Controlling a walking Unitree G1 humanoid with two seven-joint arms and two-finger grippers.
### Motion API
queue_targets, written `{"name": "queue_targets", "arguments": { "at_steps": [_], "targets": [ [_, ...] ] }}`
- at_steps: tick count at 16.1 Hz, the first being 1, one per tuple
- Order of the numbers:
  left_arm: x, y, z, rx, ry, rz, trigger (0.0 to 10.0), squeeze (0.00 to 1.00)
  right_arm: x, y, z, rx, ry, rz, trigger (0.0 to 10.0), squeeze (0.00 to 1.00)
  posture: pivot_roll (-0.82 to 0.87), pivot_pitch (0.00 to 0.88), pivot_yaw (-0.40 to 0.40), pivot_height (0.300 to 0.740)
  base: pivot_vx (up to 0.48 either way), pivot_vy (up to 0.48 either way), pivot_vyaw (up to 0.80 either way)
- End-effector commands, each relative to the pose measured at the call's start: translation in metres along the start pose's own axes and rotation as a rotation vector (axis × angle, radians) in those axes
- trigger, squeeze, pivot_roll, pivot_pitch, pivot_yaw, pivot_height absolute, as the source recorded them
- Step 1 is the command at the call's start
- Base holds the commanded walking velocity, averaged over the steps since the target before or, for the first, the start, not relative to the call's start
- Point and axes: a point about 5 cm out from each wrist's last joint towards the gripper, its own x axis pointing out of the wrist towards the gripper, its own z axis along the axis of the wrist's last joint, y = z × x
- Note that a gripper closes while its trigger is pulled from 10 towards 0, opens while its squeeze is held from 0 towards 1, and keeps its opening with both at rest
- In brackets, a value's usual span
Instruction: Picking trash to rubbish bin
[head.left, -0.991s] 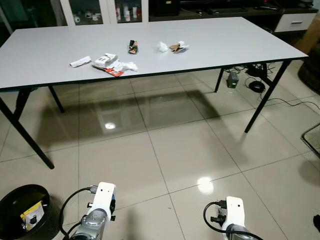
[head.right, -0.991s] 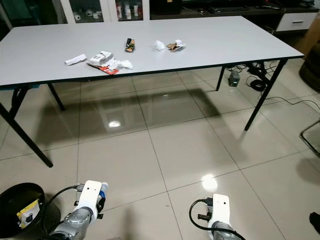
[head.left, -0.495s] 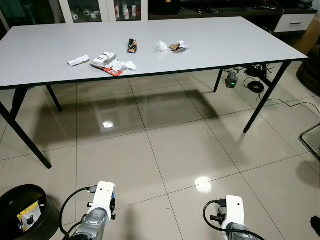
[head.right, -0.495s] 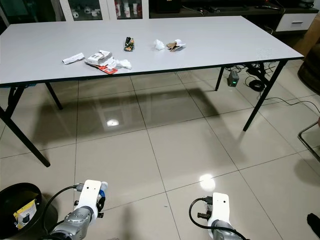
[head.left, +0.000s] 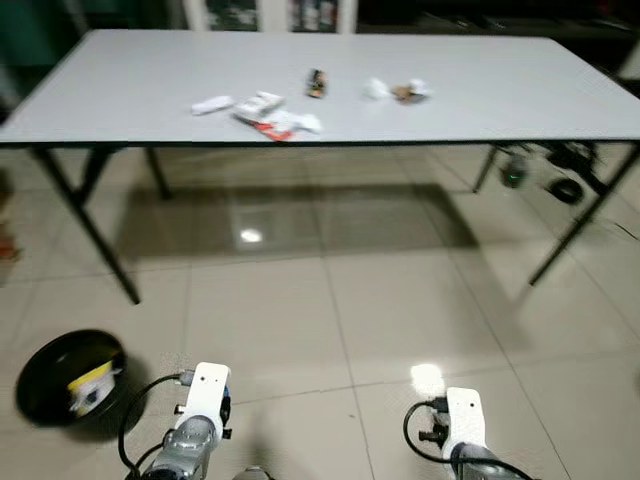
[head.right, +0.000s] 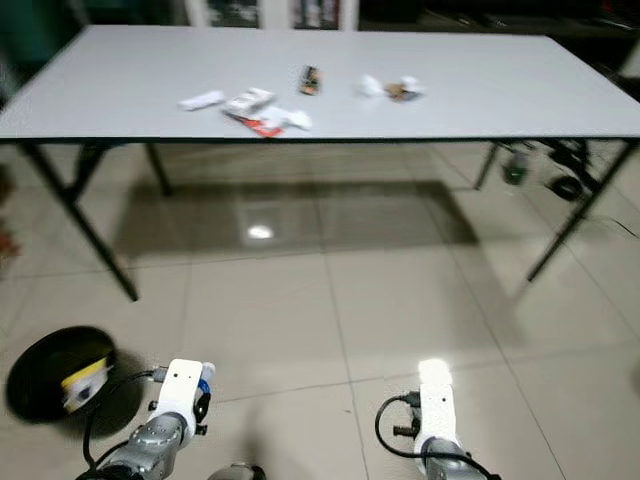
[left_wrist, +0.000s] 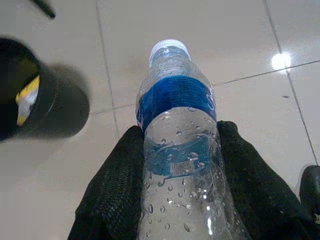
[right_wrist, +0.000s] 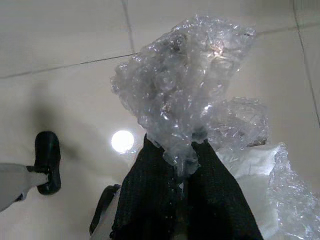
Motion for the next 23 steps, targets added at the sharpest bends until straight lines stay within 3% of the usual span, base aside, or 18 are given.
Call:
{"name": "queue_targets", "arguments": {
  "at_steps": [1,6,15,23],
  "targets": [
    [-0.001,0.000,-0.005,-0.004,0.022,0.010,10.0,0.00,0.000,-0.004,-0.001,-0.016,0.007,-0.007,10.0,0.00,0.00,0.046,-0.041,0.740,0.000,0.000,0.80],
    [-0.002,-0.004,-0.012,0.008,0.050,0.001,10.0,0.00,0.000,-0.006,-0.002,-0.080,0.022,-0.018,10.0,0.00,0.00,0.050,-0.048,0.740,0.000,0.000,0.48],
    [-0.002,-0.007,-0.014,0.022,0.060,-0.008,10.0,0.00,0.000,0.004,-0.007,-0.102,0.049,0.035,10.0,0.00,0.00,0.036,-0.042,0.740,0.000,0.000,0.80],
    [-0.003,-0.010,-0.015,0.022,0.057,-0.025,10.0,0.00,0.000,0.003,-0.005,-0.109,0.045,0.039,10.0,0.00,0.00,0.018,-0.040,0.740,0.000,0.000,0.80]
  ]
}}
